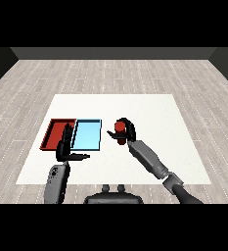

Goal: Pick the red can and put it in the red box

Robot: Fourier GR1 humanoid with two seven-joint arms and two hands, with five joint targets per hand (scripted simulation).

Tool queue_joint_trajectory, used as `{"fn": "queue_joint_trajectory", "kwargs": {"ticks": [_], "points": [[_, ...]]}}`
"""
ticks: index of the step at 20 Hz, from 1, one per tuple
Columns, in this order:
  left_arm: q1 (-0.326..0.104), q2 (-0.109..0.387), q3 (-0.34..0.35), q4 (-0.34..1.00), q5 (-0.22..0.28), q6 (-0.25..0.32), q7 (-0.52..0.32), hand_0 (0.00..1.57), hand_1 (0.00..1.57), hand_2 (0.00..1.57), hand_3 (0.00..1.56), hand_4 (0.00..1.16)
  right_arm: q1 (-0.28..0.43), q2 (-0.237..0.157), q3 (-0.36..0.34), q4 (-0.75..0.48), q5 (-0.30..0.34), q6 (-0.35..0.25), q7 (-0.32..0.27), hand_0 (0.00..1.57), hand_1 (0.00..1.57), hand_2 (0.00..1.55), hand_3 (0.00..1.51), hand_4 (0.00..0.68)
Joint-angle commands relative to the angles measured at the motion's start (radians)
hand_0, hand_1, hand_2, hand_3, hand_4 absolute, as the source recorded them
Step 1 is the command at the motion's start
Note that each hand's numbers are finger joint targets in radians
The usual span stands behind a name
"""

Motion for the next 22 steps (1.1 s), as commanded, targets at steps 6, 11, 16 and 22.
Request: {"fn": "queue_joint_trajectory", "kwargs": {"ticks": [6, 11, 16, 22], "points": [[-0.029, -0.041, -0.121, -0.026, 0.006, -0.049, 0.094, 0.00, 0.00, 0.00, 0.00, 0.00, 0.120, -0.162, -0.017, -0.404, 0.081, -0.058, 0.091, 1.56, 1.56, 1.46, 1.41, 0.611], [-0.050, -0.052, -0.205, -0.083, -0.004, -0.006, 0.191, 0.00, 0.00, 0.00, 0.00, 0.00, 0.138, -0.142, -0.023, -0.529, 0.174, -0.121, 0.166, 1.56, 1.56, 1.46, 1.41, 0.598], [-0.086, -0.052, -0.253, -0.100, -0.017, 0.046, 0.242, 0.00, 0.00, 0.00, 0.00, 0.00, 0.191, -0.103, -0.053, -0.581, 0.263, -0.081, 0.177, 1.57, 1.57, 1.46, 1.40, 0.624], [-0.178, -0.052, -0.364, -0.018, 0.041, 0.112, 0.274, 0.00, 0.00, 0.00, 0.00, 0.00, 0.203, -0.133, -0.089, -0.705, 0.325, -0.086, 0.251, 1.57, 1.57, 1.48, 1.42, 0.655]]}}
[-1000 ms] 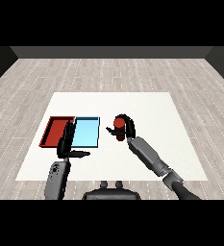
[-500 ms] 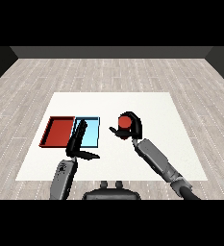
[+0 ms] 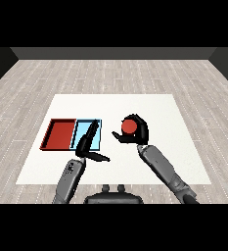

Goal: Pick the red can and put it in the red box

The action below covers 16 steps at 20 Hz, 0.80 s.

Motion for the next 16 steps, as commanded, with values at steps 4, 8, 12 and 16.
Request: {"fn": "queue_joint_trajectory", "kwargs": {"ticks": [4, 8, 12, 16], "points": [[-0.037, -0.001, -0.087, 0.018, 0.032, 0.053, 0.053, 0.00, 0.00, 0.00, 0.00, 0.00, -0.002, 0.110, -0.032, 0.025, 0.121, 0.037, 0.004, 1.57, 1.57, 1.48, 1.42, 0.633], [-0.093, -0.001, -0.136, 0.071, 0.060, 0.130, 0.081, 0.00, 0.00, 0.00, 0.00, 0.00, 0.057, 0.063, -0.078, -0.087, 0.139, 0.087, 0.068, 1.57, 1.57, 1.48, 1.42, 0.647], [-0.121, -0.001, -0.165, 0.210, 0.102, 0.122, 0.006, 0.00, 0.00, 0.00, 0.00, 0.00, -0.008, 0.123, -0.082, -0.050, 0.193, 0.077, 0.109, 1.57, 1.57, 1.48, 1.41, 0.655], [-0.140, -0.001, -0.272, 0.220, 0.156, 0.211, 0.006, 0.00, 0.00, 0.00, 0.00, 0.00, 0.122, 0.134, -0.092, -0.062, 0.197, 0.146, -0.008, 1.57, 1.57, 1.48, 1.41, 0.651]]}}
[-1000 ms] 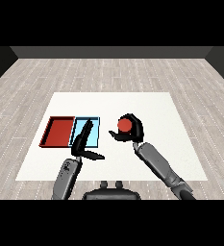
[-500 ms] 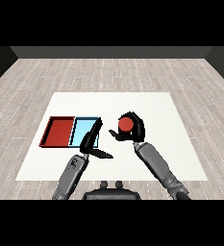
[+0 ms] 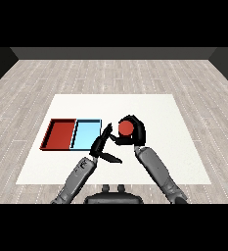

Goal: Pick the red can and put it in the red box

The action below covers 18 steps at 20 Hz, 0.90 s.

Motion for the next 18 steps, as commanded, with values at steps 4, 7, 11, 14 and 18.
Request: {"fn": "queue_joint_trajectory", "kwargs": {"ticks": [4, 7, 11, 14, 18], "points": [[-0.073, 0.000, -0.092, 0.093, 0.113, 0.080, -0.016, 0.00, 0.00, 0.00, 0.00, 0.00, 0.028, 0.040, -0.042, -0.008, 0.043, 0.081, 0.002, 1.57, 1.57, 1.48, 1.42, 0.650], [-0.125, 0.000, 0.009, 0.107, 0.118, -0.010, 0.037, 0.00, 0.00, 0.00, 0.00, 0.00, 0.029, 0.083, -0.032, -0.008, 0.083, 0.080, 0.013, 1.57, 1.57, 1.47, 1.41, 0.637], [-0.078, 0.000, -0.067, 0.081, 0.115, 0.051, 0.012, 0.00, 0.00, 0.00, 0.00, 0.00, 0.038, 0.110, -0.033, -0.032, 0.120, 0.092, 0.033, 1.57, 1.57, 1.48, 1.41, 0.634], [-0.112, 0.000, -0.018, 0.125, 0.118, 0.009, 0.013, 0.00, 0.00, 0.00, 0.00, 0.00, -0.003, 0.111, 0.039, 0.008, 0.060, 0.016, -0.014, 1.57, 1.57, 1.48, 1.41, 0.629], [-0.125, 0.000, -0.110, 0.204, 0.172, 0.045, -0.104, 0.00, 0.00, 0.00, 0.00, 0.00, -0.003, 0.111, 0.008, 0.036, 0.073, 0.059, -0.045, 1.57, 1.57, 1.47, 1.40, 0.631]]}}
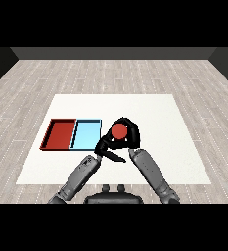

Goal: Pick the red can and put it in the red box

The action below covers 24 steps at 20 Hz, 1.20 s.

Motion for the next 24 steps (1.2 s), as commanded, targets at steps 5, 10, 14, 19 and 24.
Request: {"fn": "queue_joint_trajectory", "kwargs": {"ticks": [5, 10, 14, 19, 24], "points": [[-0.057, 0.000, -0.004, 0.010, 0.023, 0.000, 0.012, 0.00, 0.00, 0.00, 0.00, 0.00, -0.015, 0.005, 0.207, -0.035, 0.000, -0.191, 0.019, 1.57, 1.57, 1.48, 1.41, 0.650], [-0.061, 0.001, -0.073, 0.022, 0.053, 0.087, -0.069, 0.00, 0.00, 0.00, 0.00, 0.00, 0.012, 0.005, 0.129, -0.053, -0.018, -0.077, 0.031, 1.57, 1.57, 1.48, 1.40, 0.658], [-0.005, 0.000, -0.020, -0.059, 0.065, 0.286, -0.008, 1.57, 1.57, 1.57, 1.50, 1.14, -0.011, 0.005, 0.101, -0.026, -0.044, -0.048, 0.010, 1.57, 1.57, 1.47, 1.40, 0.630], [-0.042, 0.000, -0.082, -0.007, 0.072, 0.378, -0.012, 1.57, 1.57, 1.57, 1.51, 1.12, -0.059, 0.005, 0.070, 0.075, -0.117, -0.062, -0.088, 1.57, 1.57, 1.47, 1.40, 0.622], [-0.069, 0.001, -0.029, 0.002, 0.049, 0.333, 0.040, 1.57, 1.57, 1.57, 1.50, 1.12, -0.079, 0.005, 0.168, 0.079, -0.110, -0.149, -0.068, 1.57, 1.57, 1.47, 1.40, 0.635]]}}
